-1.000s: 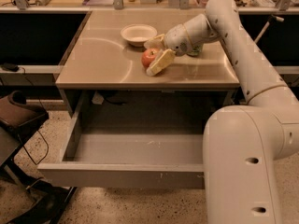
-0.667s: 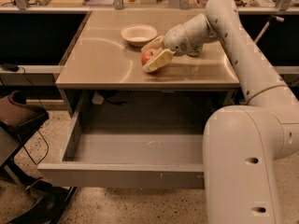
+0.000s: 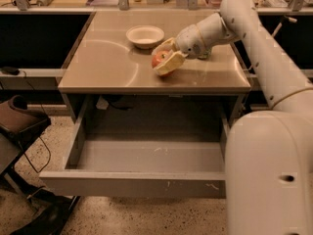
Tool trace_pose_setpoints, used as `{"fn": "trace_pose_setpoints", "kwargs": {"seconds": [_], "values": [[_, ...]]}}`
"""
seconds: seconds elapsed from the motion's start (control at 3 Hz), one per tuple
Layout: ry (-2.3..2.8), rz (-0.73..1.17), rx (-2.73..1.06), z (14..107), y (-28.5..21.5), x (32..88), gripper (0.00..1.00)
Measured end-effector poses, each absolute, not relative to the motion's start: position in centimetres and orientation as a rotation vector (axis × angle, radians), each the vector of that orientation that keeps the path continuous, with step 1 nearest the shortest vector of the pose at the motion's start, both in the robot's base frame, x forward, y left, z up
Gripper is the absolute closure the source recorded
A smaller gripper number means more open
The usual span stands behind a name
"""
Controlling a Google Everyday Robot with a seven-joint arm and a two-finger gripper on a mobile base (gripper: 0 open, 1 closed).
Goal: Place apple into top drawer
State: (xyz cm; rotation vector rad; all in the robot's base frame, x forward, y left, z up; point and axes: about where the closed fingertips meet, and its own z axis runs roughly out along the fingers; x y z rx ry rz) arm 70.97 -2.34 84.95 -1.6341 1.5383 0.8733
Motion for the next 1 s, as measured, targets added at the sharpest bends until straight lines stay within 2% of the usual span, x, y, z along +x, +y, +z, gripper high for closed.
{"fn": "trace_pose_setpoints", "kwargs": {"seconds": [0.33,0.67,1.0], "values": [[1.515,0.684,-1.586,89.7,-6.2,68.2,1.00],[1.459,0.484,-1.491,97.2,-8.1,63.6,1.00],[1.448,0.376,-1.427,102.0,-7.7,57.1,1.00]]}}
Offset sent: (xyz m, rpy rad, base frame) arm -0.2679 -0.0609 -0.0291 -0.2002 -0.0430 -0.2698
